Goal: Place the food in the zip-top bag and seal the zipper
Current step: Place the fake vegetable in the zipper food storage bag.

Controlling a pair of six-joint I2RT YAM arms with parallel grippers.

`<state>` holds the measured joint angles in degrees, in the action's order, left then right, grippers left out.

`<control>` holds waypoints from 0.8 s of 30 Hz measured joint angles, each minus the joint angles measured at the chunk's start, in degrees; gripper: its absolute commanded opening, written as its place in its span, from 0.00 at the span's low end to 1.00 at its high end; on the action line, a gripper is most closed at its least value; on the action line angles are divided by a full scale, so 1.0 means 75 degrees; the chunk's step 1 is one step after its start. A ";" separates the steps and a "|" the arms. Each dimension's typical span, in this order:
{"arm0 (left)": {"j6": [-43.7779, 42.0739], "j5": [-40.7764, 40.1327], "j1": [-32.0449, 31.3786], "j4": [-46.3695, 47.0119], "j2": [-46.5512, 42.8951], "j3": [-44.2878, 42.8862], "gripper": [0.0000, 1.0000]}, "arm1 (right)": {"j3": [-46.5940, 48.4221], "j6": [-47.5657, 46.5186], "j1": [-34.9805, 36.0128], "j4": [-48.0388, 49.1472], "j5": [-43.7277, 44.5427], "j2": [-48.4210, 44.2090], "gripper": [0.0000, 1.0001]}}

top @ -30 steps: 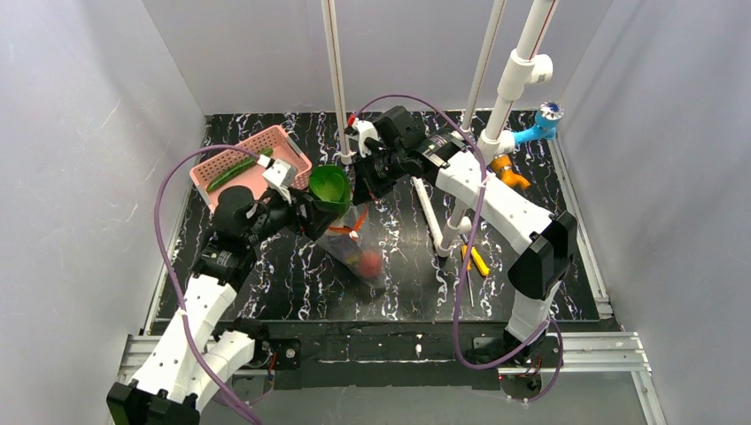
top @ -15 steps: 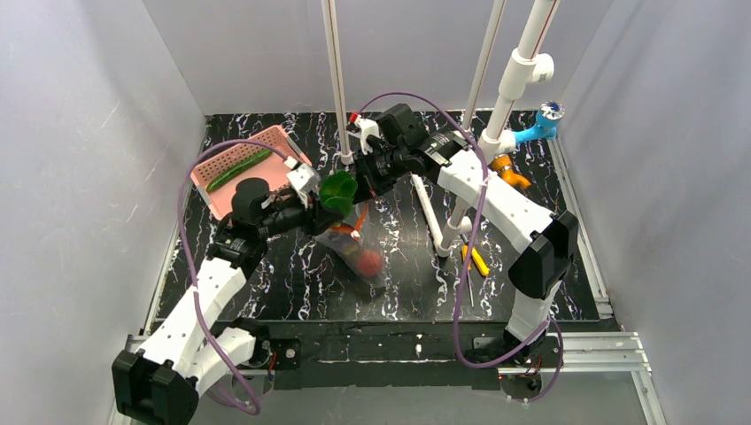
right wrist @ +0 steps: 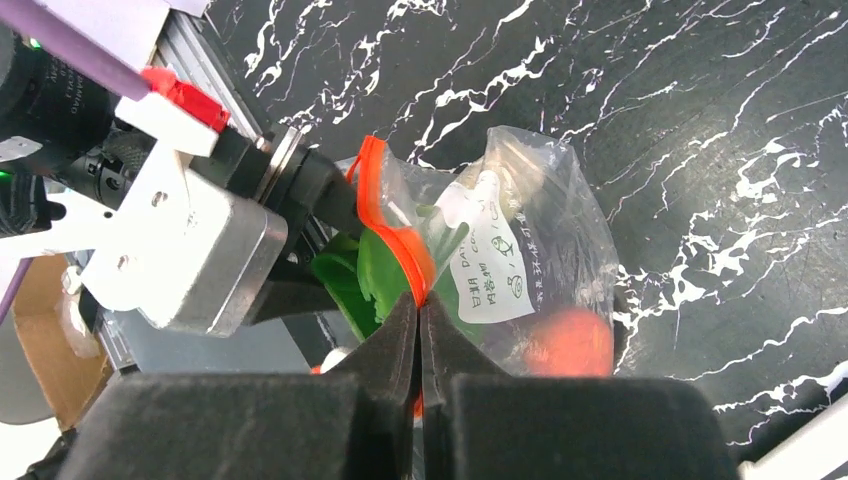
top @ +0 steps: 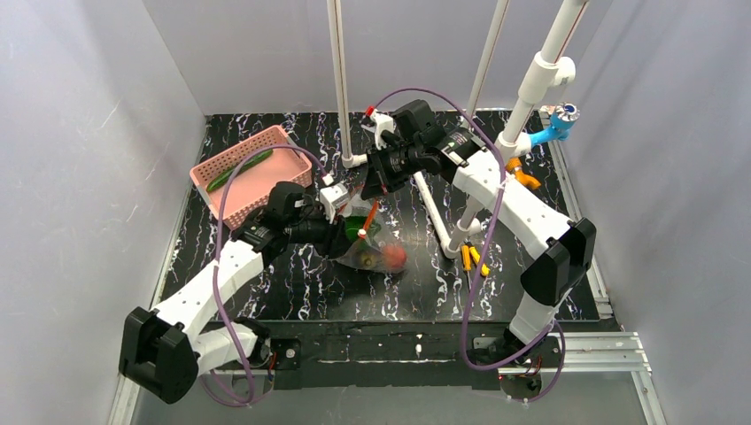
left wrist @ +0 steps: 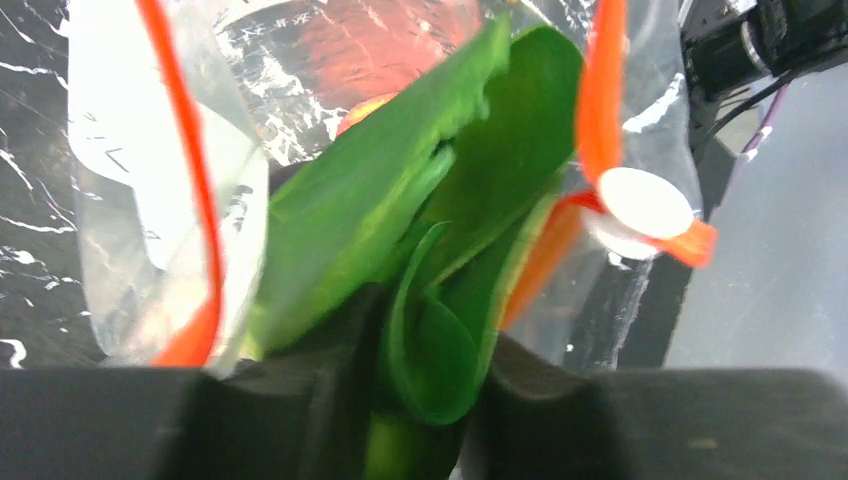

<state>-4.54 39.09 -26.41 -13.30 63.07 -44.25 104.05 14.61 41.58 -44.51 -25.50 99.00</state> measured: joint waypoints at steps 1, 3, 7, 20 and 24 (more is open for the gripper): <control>-0.0006 -0.0006 -0.0026 -0.0090 0.0020 -0.0058 0.47 | -0.0012 -0.0017 0.0006 0.0000 -0.0006 -0.0009 0.01; 0.0082 -0.0117 -0.0047 -0.0230 -0.0105 -0.0169 0.57 | -0.0172 -0.0067 0.0009 0.0105 -0.0061 -0.0061 0.01; 0.0376 -0.0545 -0.0047 -0.0393 -0.0711 -0.0498 0.76 | -0.0294 -0.0163 0.0006 0.0216 -0.0248 -0.0087 0.01; 0.1967 -0.2492 -0.0047 -0.2005 -0.1784 -0.2352 0.66 | -0.0289 -0.0239 0.0006 0.0256 -0.0472 -0.0076 0.01; 0.2028 -0.2634 -0.0047 -0.2352 -0.2092 -0.2235 0.57 | -0.0224 -0.0256 0.0006 0.0248 -0.0565 -0.0038 0.01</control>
<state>10.68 19.33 -26.76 -30.94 47.37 -61.01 102.37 12.69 41.63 -42.65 -29.74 98.72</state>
